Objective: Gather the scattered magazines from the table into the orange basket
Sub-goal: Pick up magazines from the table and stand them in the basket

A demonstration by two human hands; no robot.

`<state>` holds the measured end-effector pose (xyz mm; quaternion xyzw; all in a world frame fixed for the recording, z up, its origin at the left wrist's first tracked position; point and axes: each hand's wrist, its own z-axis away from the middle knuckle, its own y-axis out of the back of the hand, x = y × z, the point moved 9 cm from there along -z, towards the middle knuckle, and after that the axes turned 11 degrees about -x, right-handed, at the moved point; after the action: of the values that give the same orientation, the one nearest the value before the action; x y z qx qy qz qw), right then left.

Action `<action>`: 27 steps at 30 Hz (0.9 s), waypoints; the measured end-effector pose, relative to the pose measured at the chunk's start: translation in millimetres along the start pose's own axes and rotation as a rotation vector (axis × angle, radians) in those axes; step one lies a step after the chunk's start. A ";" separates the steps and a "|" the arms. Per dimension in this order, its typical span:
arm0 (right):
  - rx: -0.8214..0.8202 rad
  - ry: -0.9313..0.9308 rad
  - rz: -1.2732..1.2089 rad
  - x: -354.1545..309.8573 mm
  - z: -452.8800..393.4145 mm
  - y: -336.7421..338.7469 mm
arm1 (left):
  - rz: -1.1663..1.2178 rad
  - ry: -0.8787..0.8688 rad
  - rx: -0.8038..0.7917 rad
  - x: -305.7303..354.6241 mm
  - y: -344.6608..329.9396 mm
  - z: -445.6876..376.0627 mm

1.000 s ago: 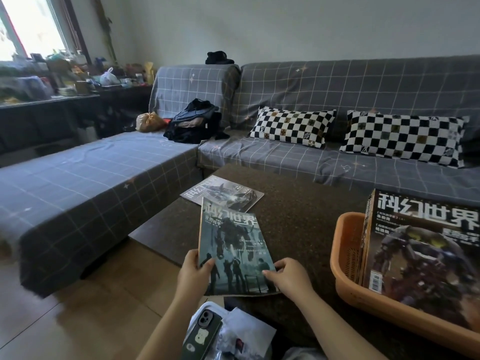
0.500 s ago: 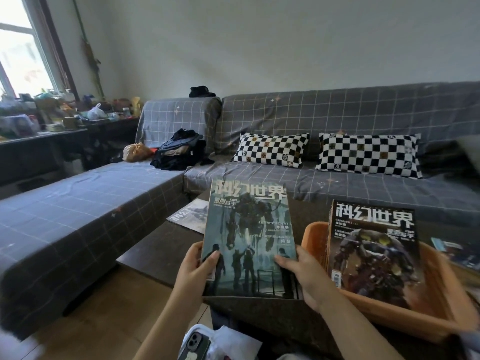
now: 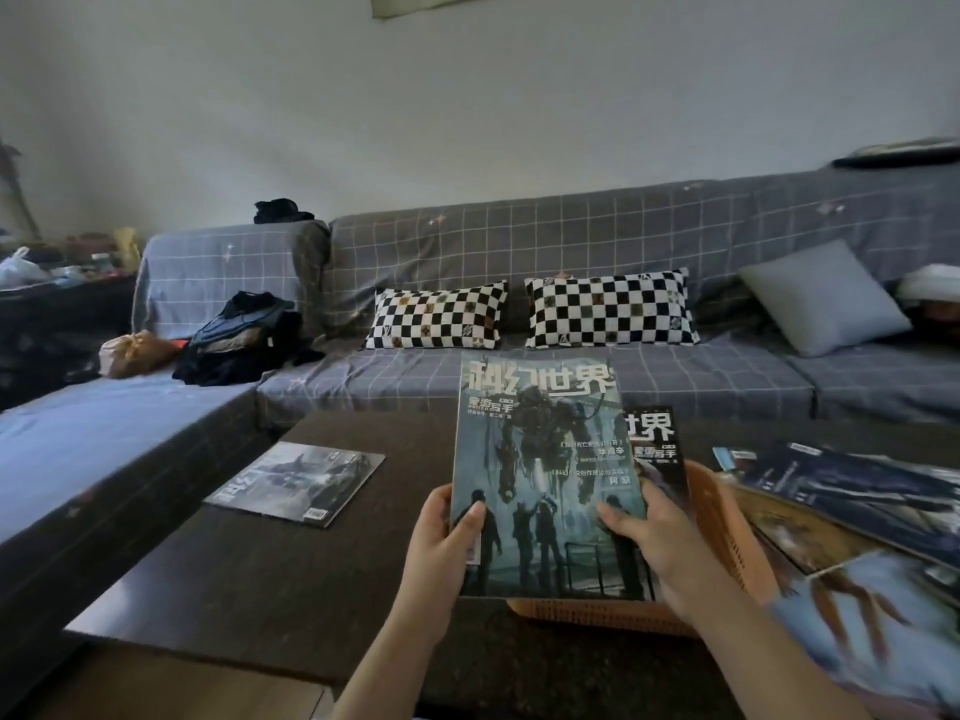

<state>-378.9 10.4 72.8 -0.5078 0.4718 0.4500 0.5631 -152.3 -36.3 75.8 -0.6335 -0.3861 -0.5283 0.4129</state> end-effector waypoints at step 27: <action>0.411 -0.106 0.881 7.3 -12.8 103.1 | -0.866 0.155 -0.093 -51.8 -69.3 -81.0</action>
<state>-480.4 6.1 49.9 -0.1145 0.6915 0.5684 0.4307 -252.3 -89.5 40.8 -0.3898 -0.5596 -0.7154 0.1523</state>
